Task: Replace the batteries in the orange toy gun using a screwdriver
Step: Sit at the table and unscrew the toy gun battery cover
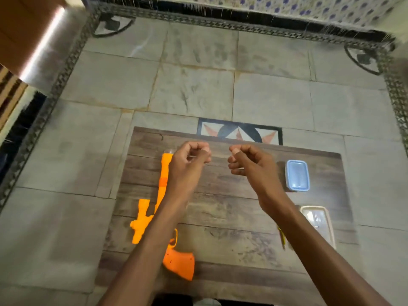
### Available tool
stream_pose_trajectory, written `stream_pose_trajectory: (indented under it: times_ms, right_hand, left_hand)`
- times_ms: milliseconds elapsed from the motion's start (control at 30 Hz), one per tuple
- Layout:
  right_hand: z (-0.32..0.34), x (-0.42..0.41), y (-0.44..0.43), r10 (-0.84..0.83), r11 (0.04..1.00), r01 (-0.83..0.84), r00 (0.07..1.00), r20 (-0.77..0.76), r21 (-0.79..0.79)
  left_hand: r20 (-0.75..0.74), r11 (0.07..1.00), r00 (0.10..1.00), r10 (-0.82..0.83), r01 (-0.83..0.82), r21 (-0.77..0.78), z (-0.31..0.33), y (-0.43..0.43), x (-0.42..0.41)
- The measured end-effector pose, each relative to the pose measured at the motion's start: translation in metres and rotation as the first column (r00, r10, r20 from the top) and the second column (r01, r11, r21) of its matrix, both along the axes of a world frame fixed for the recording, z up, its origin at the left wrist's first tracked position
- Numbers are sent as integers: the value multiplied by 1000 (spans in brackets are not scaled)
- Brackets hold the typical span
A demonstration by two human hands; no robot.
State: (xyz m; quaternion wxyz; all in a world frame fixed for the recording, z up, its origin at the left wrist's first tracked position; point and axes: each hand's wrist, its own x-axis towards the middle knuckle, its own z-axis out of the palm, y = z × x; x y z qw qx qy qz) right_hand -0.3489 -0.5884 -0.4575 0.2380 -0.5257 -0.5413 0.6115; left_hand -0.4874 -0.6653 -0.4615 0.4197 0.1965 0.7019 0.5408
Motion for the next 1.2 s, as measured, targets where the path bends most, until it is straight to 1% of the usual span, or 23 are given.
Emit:
stream_pose_trajectory:
  times_ms: [100, 233, 333, 433, 533, 600, 667, 800, 833, 867, 967, 1067, 1200]
  right_hand:
    - [-51, -3, -2, -23, 999, 24, 999, -26, 29]
    - [-99, -3, -8, -30, 996, 35, 998, -56, 86]
    - [-114, -4, -10, -30, 991, 43, 995, -100, 127]
    - [-123, 1, -22, -21, 984, 45, 991, -136, 172]
    - [-123, 15, -50, -49, 976, 84, 983, -174, 200]
    - [-107, 38, -82, -105, 968, 146, 974, -199, 206]
    - [-89, 68, -121, -141, 967, 187, 958, -250, 175]
    - [-53, 128, -197, -152, 971, 203, 931, -333, 124]
    - [-42, 155, -230, -144, 972, 196, 931, -335, 129]
    - [-39, 161, -238, -115, 975, 171, 935, -336, 142]
    - [-28, 193, -262, -59, 969, 130, 948, -312, 211]
    - [-22, 216, -270, -62, 957, 145, 948, -313, 251]
    - [-30, 223, -266, -92, 945, 175, 953, -289, 277]
  left_hand:
    - [-10, 999, 1000, -5, 5, 31, -50, 5, -2]
    - [-48, 994, 999, -26, 30, 101, -95, 4, 1]
    - [-105, 988, 993, -48, 63, 143, -109, -2, 2]
    - [-249, 975, 964, -97, 142, 171, -124, -14, 9]
    - [-319, 968, 943, -96, 164, 192, -130, -38, 22]
    - [-320, 965, 945, -74, 149, 217, -116, -67, 41]
    - [-285, 963, 957, -56, 127, 237, -101, -102, 66]
    - [-226, 963, 972, -64, 120, 242, -70, -166, 117]
    - [-211, 963, 976, -60, 112, 245, -57, -197, 139]
    - [-189, 962, 980, -59, 106, 250, -51, -204, 143]
    - [-185, 949, 980, -76, 128, 289, -29, -236, 168]
    - [-208, 931, 974, -86, 153, 330, -17, -261, 191]
    - [-212, 934, 972, -101, 167, 317, -29, -268, 198]
